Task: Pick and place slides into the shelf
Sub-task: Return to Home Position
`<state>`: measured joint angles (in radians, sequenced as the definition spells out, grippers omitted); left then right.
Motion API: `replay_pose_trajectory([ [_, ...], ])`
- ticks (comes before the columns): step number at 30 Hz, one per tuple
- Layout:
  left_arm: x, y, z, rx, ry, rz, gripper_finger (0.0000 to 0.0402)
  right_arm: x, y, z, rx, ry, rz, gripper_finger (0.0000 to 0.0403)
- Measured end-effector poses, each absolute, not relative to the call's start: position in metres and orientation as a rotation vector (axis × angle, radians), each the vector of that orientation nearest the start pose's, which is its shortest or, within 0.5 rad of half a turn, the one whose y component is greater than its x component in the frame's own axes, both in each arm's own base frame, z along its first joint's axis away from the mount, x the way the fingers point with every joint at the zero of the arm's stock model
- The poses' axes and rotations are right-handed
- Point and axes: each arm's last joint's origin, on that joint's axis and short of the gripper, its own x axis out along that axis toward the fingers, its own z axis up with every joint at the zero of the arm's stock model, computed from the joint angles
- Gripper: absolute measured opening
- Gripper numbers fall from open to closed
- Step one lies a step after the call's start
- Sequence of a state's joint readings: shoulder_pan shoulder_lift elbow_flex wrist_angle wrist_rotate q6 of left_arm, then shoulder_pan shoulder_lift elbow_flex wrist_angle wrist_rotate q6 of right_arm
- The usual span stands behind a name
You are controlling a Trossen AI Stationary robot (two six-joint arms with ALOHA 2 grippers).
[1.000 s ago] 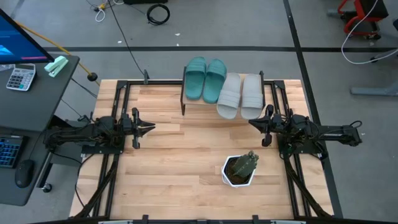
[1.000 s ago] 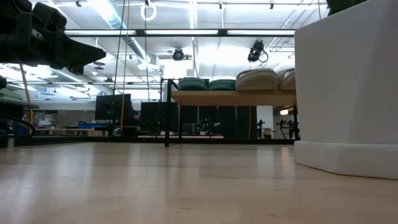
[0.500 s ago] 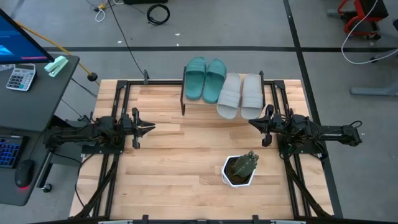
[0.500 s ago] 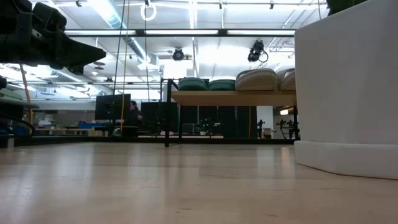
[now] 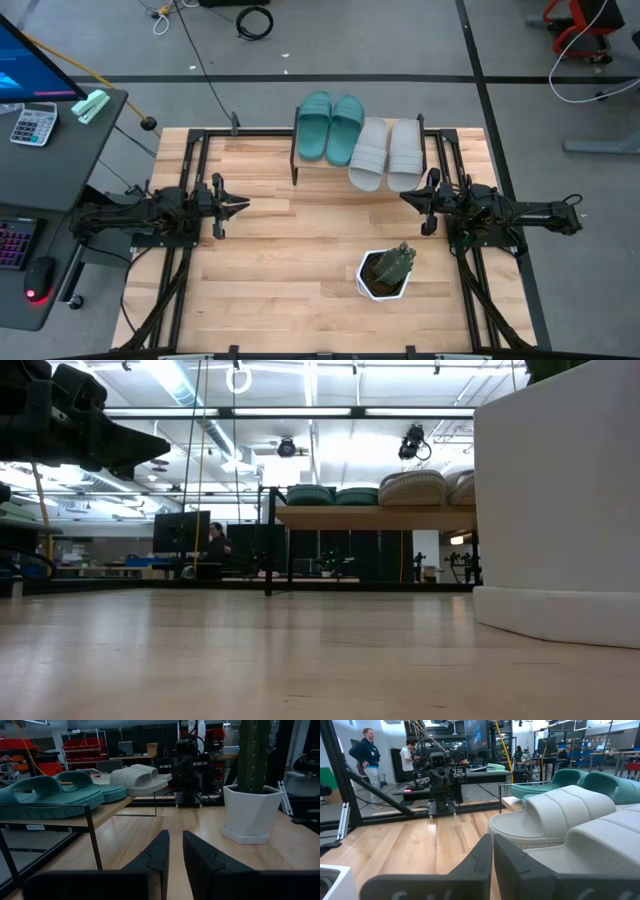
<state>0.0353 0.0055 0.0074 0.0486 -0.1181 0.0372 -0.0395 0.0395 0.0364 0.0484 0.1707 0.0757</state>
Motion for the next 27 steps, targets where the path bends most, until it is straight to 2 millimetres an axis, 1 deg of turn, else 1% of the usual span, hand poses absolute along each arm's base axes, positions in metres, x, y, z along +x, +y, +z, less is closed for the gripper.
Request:
replay_pose_trajectory([
  [10, 0.0971, 0.0068, 0.1703, 0.035, -0.048, 0.154, 0.0051, 0.0973, -0.0088, 0.1775, 0.078, -0.053, -0.209, 0.0022],
  [21, 0.0971, 0.0068, 0.1703, 0.035, -0.048, 0.154, 0.0064, 0.0973, -0.0088, 0.1775, 0.078, -0.053, -0.209, 0.0022],
  [27, 0.0971, 0.0068, 0.1703, 0.035, -0.047, 0.154, 0.0058, 0.0973, -0.0088, 0.1777, 0.078, -0.054, -0.208, 0.0022],
])
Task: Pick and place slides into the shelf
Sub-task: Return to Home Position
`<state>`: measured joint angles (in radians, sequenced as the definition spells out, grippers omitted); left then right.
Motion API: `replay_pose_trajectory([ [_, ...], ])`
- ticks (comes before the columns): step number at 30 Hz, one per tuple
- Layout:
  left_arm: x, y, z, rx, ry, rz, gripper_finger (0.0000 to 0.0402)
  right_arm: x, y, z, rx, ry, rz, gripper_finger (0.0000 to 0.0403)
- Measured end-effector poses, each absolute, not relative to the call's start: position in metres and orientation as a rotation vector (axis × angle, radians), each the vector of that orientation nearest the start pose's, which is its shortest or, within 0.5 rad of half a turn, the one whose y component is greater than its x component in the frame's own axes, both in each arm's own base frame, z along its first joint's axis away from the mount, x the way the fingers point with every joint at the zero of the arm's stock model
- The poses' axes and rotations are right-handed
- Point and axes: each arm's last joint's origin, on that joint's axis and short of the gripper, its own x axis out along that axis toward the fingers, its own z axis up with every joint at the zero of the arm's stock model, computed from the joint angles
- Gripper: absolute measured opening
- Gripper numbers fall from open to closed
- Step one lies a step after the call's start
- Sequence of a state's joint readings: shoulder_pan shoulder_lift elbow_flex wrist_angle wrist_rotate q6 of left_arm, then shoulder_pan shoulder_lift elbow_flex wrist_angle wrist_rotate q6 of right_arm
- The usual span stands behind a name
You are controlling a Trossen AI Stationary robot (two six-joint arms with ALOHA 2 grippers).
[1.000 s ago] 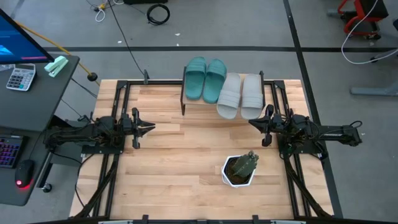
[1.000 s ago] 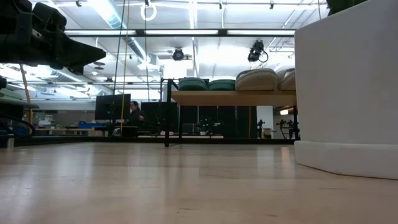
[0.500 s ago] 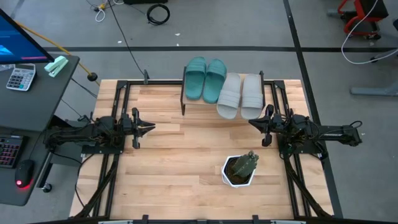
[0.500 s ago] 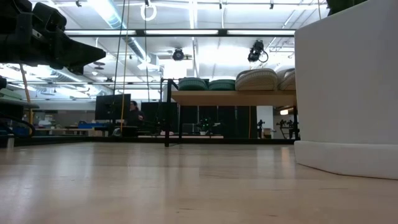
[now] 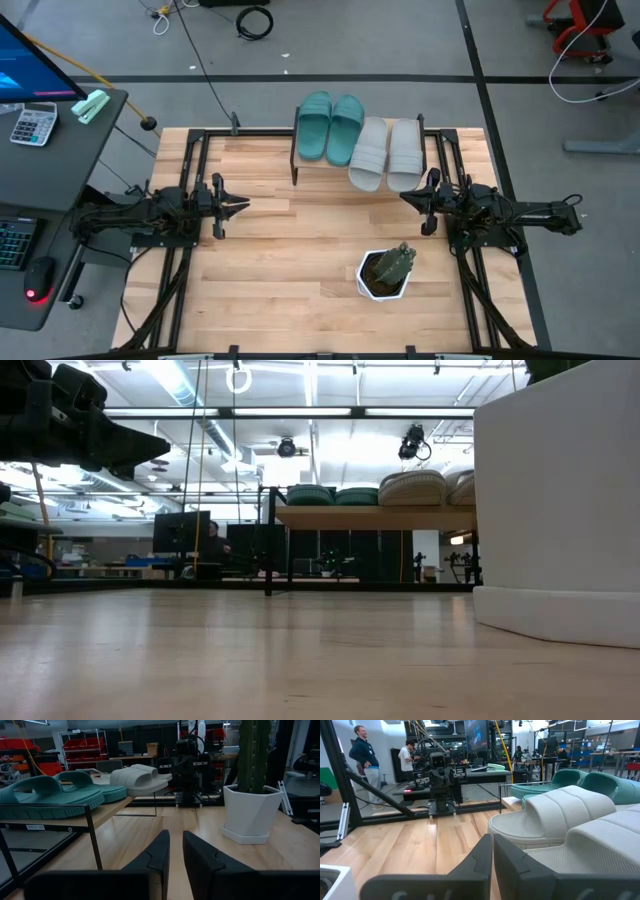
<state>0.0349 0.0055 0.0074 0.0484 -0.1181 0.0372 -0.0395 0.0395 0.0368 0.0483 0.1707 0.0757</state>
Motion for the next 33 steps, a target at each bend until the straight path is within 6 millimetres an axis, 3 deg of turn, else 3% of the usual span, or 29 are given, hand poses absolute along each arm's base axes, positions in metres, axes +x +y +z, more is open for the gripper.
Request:
replay_pose_trajectory([
  [33, 0.0971, 0.0068, 0.1702, 0.035, -0.047, 0.154, 0.0058, 0.0972, -0.0088, 0.1781, 0.078, -0.055, -0.209, 0.0022],
])
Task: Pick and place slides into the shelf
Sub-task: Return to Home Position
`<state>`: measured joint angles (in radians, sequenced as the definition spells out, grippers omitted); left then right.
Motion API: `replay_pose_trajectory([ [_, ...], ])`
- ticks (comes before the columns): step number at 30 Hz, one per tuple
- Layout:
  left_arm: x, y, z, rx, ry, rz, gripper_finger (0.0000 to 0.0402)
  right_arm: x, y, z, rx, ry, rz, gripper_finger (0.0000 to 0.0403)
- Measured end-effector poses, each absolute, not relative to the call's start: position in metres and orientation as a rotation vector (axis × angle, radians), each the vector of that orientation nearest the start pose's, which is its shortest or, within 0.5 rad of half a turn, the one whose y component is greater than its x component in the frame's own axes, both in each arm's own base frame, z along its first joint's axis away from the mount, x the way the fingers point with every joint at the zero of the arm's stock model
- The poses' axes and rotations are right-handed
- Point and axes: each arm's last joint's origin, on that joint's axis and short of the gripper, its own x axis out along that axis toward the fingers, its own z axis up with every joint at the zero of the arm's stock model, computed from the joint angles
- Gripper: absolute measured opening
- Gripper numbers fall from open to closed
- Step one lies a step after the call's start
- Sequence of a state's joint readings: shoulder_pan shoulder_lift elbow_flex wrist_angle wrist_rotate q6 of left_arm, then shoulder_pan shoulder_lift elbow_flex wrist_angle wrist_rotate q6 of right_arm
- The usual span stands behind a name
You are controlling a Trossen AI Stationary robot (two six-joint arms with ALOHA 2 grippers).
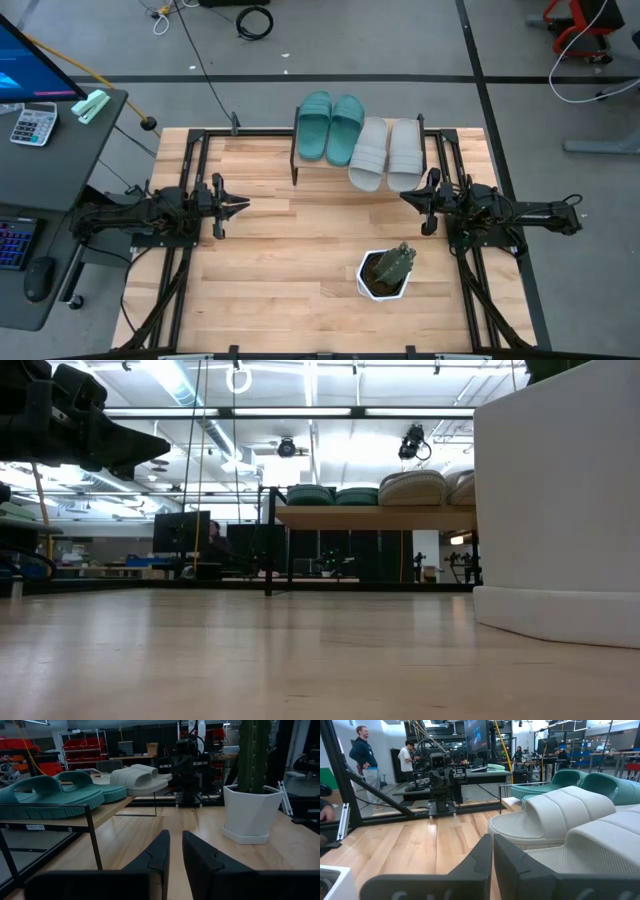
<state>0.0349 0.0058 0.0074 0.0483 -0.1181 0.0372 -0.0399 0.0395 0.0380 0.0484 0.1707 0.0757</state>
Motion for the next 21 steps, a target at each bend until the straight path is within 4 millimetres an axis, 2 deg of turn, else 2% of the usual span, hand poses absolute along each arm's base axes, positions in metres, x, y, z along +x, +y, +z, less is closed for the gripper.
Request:
replay_pose_trajectory([
  [21, 0.0971, 0.0068, 0.1703, 0.035, -0.047, 0.154, 0.0052, 0.0972, -0.0088, 0.178, 0.078, -0.055, -0.208, 0.0022],
])
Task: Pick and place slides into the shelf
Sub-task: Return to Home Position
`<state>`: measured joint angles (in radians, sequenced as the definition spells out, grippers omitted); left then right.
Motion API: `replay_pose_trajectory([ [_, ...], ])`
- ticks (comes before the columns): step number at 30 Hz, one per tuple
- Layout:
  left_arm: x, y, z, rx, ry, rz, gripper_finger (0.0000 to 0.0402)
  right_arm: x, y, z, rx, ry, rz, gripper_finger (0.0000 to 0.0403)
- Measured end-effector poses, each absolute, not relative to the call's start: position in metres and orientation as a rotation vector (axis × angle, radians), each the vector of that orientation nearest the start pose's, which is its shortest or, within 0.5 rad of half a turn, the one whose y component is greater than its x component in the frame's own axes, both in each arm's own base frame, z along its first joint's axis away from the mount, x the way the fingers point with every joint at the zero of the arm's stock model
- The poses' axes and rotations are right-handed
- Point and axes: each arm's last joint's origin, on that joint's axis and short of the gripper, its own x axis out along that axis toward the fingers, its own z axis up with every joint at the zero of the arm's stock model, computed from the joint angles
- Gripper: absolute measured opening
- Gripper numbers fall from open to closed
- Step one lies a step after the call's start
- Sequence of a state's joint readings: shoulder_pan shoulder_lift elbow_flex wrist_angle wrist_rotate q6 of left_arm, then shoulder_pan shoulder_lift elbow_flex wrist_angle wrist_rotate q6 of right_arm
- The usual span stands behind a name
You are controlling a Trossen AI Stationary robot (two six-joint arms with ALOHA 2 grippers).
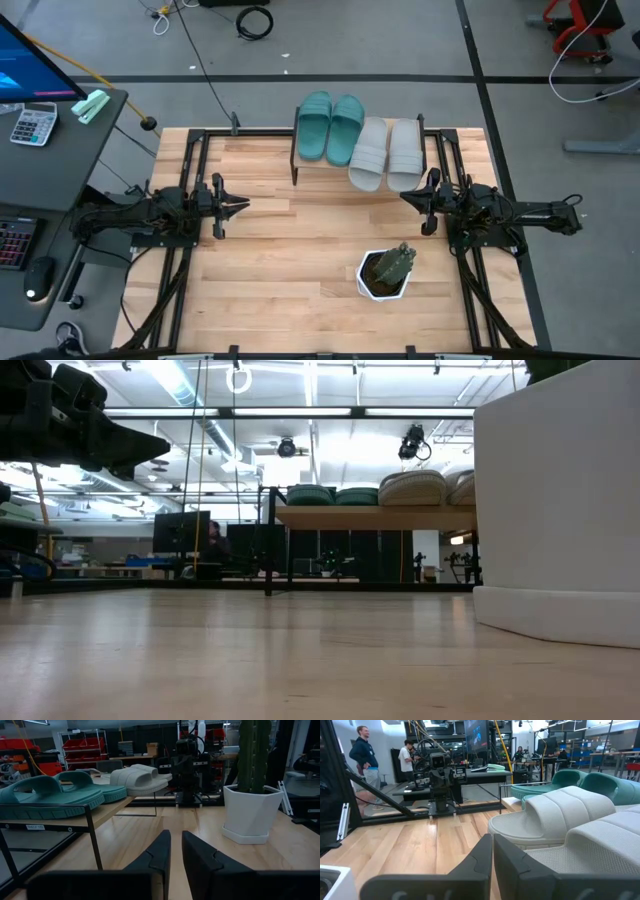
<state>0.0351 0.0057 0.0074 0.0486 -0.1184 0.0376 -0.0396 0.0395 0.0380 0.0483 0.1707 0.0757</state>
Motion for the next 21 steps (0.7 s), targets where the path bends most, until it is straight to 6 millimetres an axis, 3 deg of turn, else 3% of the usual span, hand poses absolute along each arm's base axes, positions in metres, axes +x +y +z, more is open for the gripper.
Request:
replay_pose_trajectory([
  [21, 0.0971, 0.0068, 0.1701, 0.036, -0.047, 0.155, 0.0053, 0.0973, -0.0088, 0.1775, 0.078, -0.053, -0.209, 0.0023],
])
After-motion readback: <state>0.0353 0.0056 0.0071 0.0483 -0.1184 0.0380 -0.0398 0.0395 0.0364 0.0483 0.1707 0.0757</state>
